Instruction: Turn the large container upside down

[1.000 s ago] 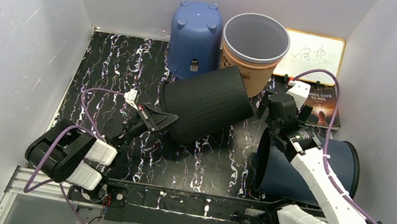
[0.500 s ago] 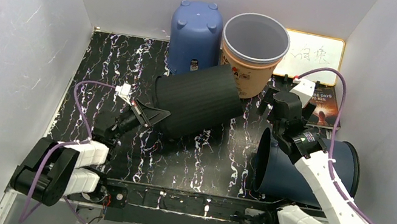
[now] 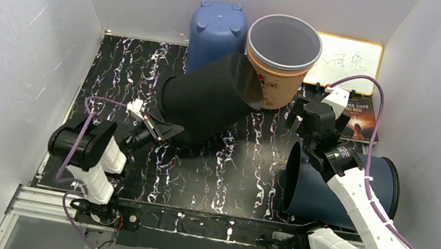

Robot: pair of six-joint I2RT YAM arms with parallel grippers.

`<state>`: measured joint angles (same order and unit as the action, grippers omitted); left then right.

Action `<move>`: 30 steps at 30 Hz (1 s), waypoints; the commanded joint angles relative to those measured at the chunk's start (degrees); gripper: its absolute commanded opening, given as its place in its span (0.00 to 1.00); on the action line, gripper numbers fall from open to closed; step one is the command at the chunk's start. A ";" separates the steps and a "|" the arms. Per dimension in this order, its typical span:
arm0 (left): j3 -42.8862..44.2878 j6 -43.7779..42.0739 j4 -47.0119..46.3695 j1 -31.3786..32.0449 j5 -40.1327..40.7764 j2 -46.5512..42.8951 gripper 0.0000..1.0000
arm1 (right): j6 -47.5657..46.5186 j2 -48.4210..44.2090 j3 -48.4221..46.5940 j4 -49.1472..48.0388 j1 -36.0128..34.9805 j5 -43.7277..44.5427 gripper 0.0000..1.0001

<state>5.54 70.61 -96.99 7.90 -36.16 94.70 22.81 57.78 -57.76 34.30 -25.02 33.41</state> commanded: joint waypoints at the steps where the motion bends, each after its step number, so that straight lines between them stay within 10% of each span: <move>1: -5.94 1.19 -5.35 -1.47 -2.08 17.46 0.00 | -0.22 -0.56 -1.66 -2.37 -0.03 0.56 0.98; 14: -4.79 0.33 -0.79 -2.04 -1.01 14.95 0.01 | -0.22 0.49 -1.74 -2.73 -0.03 0.21 0.98; 19: -4.64 -2.22 8.25 -2.32 0.79 9.21 0.37 | -0.38 0.75 -1.88 -2.81 -0.02 -0.15 0.98; 30: 4.80 -19.01 68.03 -2.50 13.00 -29.29 0.72 | -1.17 1.24 -1.61 -3.13 0.02 -3.94 0.98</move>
<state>5.67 60.86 -56.34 5.74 -30.52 77.71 22.44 59.29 -57.76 34.26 -25.02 31.64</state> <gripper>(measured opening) 0.701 0.980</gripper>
